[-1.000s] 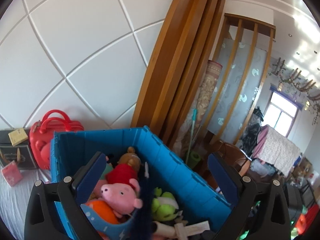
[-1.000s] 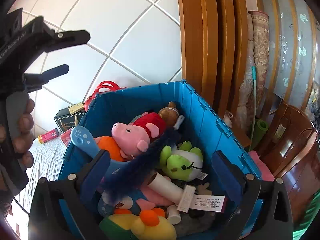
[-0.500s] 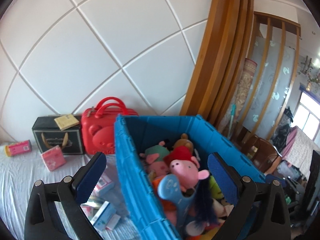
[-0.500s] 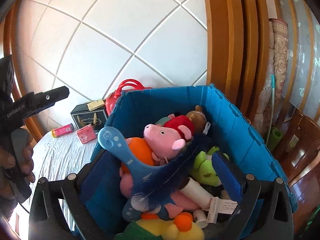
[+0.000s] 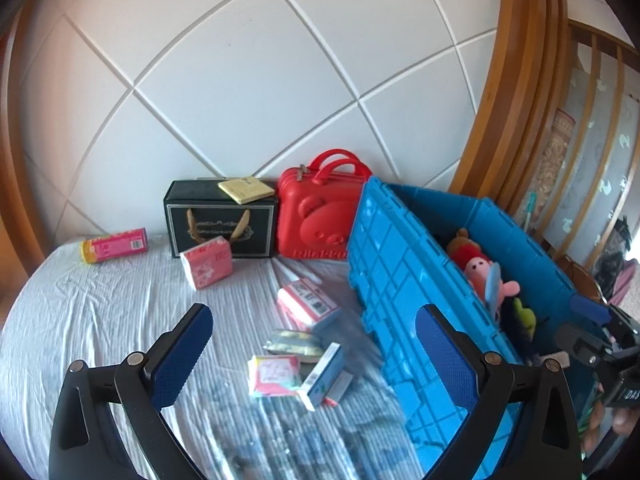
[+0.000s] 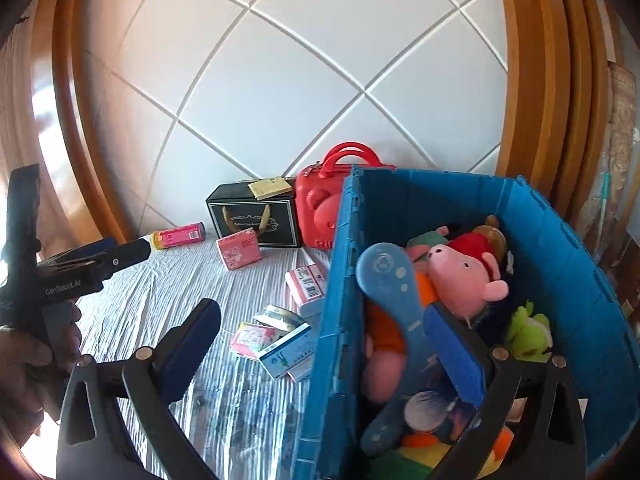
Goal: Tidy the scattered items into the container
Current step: 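Open both tools to drop the brush and medicine box into the crate, then grasp the pink pad pack with the left tool while the right tool grasps a white box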
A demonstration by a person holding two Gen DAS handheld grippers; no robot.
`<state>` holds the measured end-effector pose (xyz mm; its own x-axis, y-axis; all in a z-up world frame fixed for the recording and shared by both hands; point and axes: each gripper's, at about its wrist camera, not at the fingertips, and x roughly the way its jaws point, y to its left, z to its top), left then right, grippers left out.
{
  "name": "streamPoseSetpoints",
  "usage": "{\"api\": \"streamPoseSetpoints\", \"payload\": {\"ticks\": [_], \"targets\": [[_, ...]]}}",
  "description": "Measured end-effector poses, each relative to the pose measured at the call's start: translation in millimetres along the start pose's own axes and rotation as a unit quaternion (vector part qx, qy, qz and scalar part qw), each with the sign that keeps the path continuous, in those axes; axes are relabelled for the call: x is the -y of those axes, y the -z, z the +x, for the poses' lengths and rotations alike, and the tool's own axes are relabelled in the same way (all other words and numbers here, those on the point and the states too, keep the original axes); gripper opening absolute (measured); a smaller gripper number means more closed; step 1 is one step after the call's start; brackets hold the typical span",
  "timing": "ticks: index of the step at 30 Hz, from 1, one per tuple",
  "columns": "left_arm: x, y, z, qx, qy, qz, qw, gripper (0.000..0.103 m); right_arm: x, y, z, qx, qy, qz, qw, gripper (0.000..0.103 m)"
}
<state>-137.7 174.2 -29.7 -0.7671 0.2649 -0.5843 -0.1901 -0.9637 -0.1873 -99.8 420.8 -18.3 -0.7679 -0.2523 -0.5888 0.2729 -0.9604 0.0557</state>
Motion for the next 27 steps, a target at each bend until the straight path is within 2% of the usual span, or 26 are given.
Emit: {"api": "streamPoseSetpoints", "payload": {"ticks": [7,12,20,27], "targets": [[-50,24,9,-0.037,-0.009,0.011,0.9992,0.102,-70,11,32,-0.02,-0.013,-0.029,0.999,0.103],[-82,42,29,-0.078,-0.002,0.026,0.9966,0.102,-98,32,66,-0.06,-0.006,-0.033,0.998,0.103],[-116,60,54,-0.114,0.009,0.034,0.9928,0.102,-115,77,133,-0.114,0.038,-0.02,0.993,0.103],[-131,81,66,-0.138,0.012,0.04,0.9895,0.102,-114,114,206,-0.149,0.101,0.004,0.984,0.103]]}}
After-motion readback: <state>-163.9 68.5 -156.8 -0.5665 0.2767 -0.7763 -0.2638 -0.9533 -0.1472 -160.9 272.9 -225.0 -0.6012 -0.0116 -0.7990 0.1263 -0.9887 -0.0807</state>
